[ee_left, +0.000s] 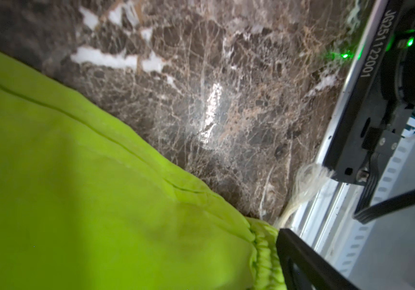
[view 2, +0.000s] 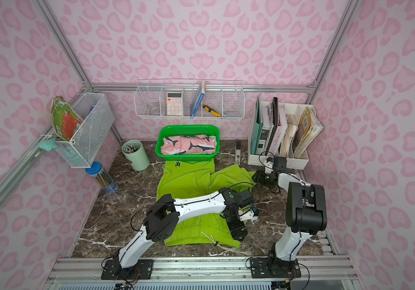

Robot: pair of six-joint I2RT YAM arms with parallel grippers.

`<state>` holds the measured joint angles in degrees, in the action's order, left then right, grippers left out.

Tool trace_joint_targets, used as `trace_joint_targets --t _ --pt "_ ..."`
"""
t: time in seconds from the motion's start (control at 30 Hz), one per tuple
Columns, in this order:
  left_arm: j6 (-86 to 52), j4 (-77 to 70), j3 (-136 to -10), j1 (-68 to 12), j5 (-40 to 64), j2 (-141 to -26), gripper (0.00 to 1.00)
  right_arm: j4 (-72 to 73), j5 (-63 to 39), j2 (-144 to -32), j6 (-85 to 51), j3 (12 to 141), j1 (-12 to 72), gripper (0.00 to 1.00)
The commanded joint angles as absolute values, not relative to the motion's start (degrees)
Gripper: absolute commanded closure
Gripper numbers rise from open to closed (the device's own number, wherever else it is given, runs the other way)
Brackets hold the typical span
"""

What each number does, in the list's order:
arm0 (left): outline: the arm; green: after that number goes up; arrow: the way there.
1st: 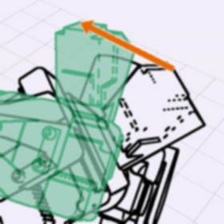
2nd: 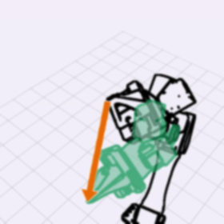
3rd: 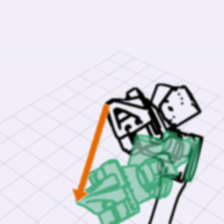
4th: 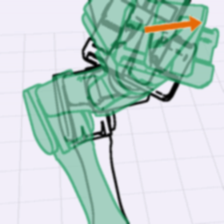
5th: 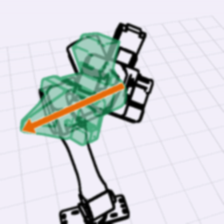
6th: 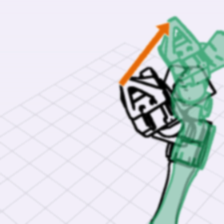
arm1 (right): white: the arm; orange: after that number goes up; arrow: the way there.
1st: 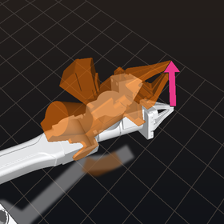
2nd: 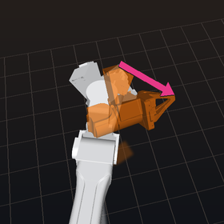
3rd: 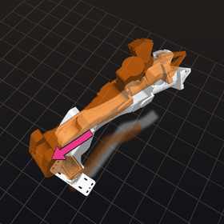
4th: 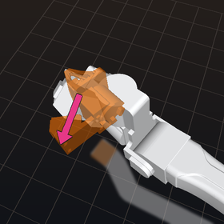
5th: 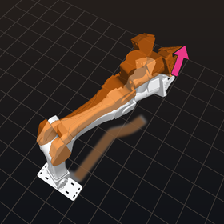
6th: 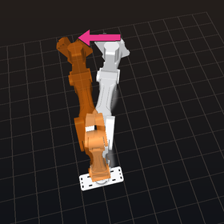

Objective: Roll up the shorts
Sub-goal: Fold the shorts at the center of the board.

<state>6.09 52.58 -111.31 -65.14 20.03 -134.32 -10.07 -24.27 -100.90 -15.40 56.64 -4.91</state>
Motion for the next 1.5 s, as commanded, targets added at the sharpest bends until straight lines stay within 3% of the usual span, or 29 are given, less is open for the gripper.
trace_joint_targets --t 0.0,0.07,0.13,0.27,0.63,0.87,1.17,1.47 --pt "5.2 53.8 -110.9 -65.2 22.8 -136.3 0.15 -9.9 -25.2 -101.6 -15.3 56.6 -4.7 0.45" --pt "4.7 53.9 -110.9 -65.2 23.1 -136.6 0.33 -9.6 -25.7 -101.8 -15.4 56.2 -4.7 0.57" --pt "4.4 53.9 -110.9 -65.0 23.5 -136.7 0.54 -9.1 -26.2 -101.9 -15.5 55.9 -4.6 0.78" --pt "4.4 53.9 -111.2 -64.5 24.0 -136.7 1.00 -8.0 -26.8 -100.0 -15.9 55.6 -4.7 1.00" --pt "4.9 53.4 -111.4 -64.1 23.2 -135.4 1.00 -11.0 -24.3 -90.7 -15.1 56.3 -4.9 1.00" --pt "4.0 50.4 -108.3 -63.2 19.7 -127.7 1.00 -11.6 -30.1 -84.4 -14.2 61.3 -2.6 1.00" --pt "-0.4 34.1 -92.9 -61.5 15.6 -107.3 1.00 -16.6 -33.2 -85.9 -13.1 73.6 10.7 1.00" --pt "-8.6 26.1 -71.2 -60.3 7.0 -92.4 1.00 -14.6 -40.8 -98.6 -13.4 82.5 27.1 1.00"
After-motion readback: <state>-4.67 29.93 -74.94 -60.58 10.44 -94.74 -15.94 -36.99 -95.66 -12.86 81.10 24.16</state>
